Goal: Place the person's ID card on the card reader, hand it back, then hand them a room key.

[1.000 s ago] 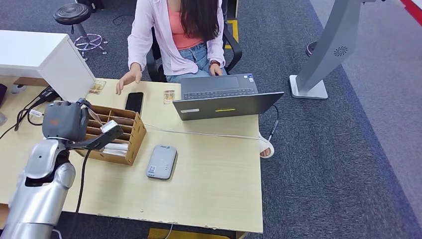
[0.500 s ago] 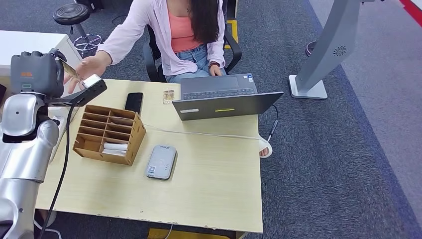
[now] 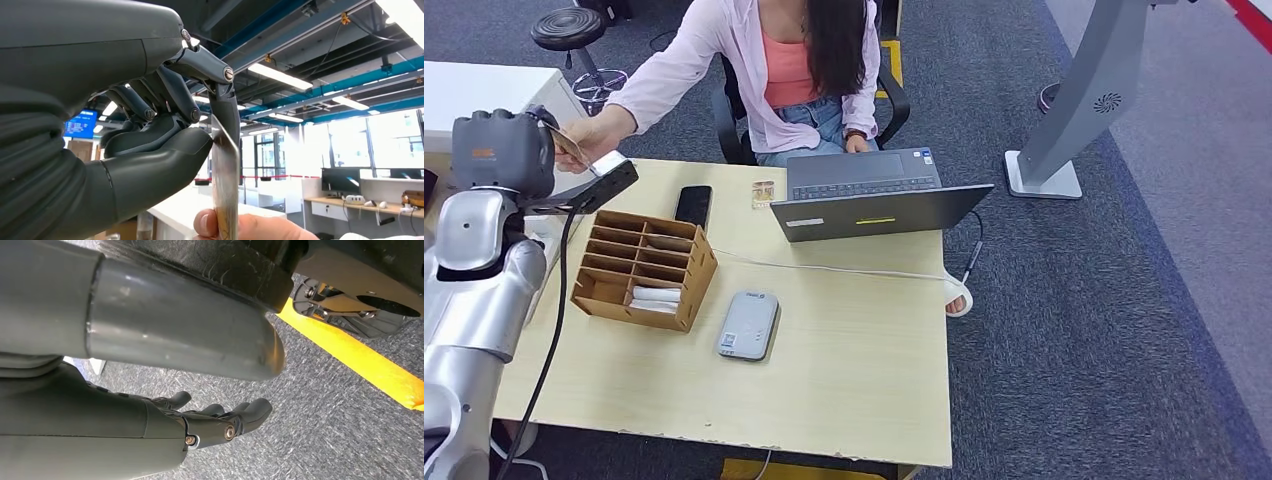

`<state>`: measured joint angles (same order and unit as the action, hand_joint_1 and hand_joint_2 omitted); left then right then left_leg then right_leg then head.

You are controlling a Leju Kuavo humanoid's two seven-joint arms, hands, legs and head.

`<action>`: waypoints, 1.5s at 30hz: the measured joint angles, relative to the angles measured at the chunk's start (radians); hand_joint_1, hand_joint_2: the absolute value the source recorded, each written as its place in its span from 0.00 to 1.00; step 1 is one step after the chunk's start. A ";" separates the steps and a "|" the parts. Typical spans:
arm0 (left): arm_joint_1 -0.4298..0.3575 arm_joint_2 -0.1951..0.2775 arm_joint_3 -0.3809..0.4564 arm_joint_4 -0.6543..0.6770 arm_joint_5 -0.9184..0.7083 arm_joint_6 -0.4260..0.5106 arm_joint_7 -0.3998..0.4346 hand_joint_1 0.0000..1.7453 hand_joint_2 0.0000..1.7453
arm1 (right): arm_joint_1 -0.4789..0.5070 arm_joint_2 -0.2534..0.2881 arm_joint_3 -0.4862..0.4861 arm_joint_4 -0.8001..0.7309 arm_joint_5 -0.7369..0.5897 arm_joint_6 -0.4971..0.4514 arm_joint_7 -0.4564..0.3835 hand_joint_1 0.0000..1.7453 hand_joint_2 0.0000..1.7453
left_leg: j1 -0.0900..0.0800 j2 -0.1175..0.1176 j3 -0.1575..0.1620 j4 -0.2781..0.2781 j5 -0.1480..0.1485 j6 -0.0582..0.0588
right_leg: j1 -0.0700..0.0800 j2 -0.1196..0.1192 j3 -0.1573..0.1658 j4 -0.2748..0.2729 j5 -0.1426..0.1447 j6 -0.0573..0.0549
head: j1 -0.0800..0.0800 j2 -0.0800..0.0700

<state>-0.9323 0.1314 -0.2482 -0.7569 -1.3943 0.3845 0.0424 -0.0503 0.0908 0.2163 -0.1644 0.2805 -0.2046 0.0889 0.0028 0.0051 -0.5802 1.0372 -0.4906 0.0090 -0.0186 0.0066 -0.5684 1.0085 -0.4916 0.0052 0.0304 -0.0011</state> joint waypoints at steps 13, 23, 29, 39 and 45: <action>0.126 0.030 0.060 -0.028 0.254 0.092 -0.165 0.00 1.00 | 0.001 0.002 -0.002 0.000 -0.013 -0.008 -0.004 0.00 0.00 | -0.001 0.002 0.000 -0.001 -0.001 0.000 | -0.001 0.002 0.000 0.000 0.000 0.000 | -0.001 0.000; 0.765 -0.009 0.283 -0.700 1.068 0.025 -0.636 0.00 1.00 | 0.019 0.013 -0.037 0.000 -0.062 -0.039 0.000 0.00 0.00 | -0.001 0.012 0.003 -0.002 -0.007 -0.001 | -0.001 0.012 0.000 0.000 -0.004 0.000 | -0.002 0.000; 0.984 -0.196 0.846 -0.958 1.596 -0.688 -0.745 0.00 1.00 | 0.038 0.027 -0.088 0.002 -0.102 -0.075 -0.016 0.00 0.00 | 0.000 0.009 0.002 -0.002 -0.010 -0.001 | -0.001 0.009 0.001 -0.001 -0.007 0.001 | 0.005 0.000; 0.935 -0.227 1.532 -0.610 1.733 -0.804 -0.743 0.00 1.00 | 0.040 0.049 -0.132 0.003 -0.110 -0.098 -0.036 0.00 0.00 | 0.002 0.006 0.007 -0.003 -0.011 -0.003 | 0.002 0.005 0.006 -0.001 -0.010 -0.003 | 0.000 0.000; 0.920 -0.237 1.651 -0.539 1.727 -0.805 -0.743 0.00 1.00 | 0.038 0.052 -0.136 0.003 -0.110 -0.098 -0.036 0.00 0.00 | 0.002 0.002 0.007 -0.002 -0.011 -0.002 | 0.002 0.001 0.006 -0.001 -0.010 -0.003 | 0.000 0.000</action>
<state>-0.0125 -0.1059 1.4024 -1.2962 0.3329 -0.4204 -0.7003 -0.0123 0.1431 0.0808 -0.1617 0.1706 -0.3028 0.0526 0.0047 0.0074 -0.5729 1.0348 -0.5013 0.0067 -0.0168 0.0080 -0.5620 1.0076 -0.5012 0.0023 0.0307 -0.0011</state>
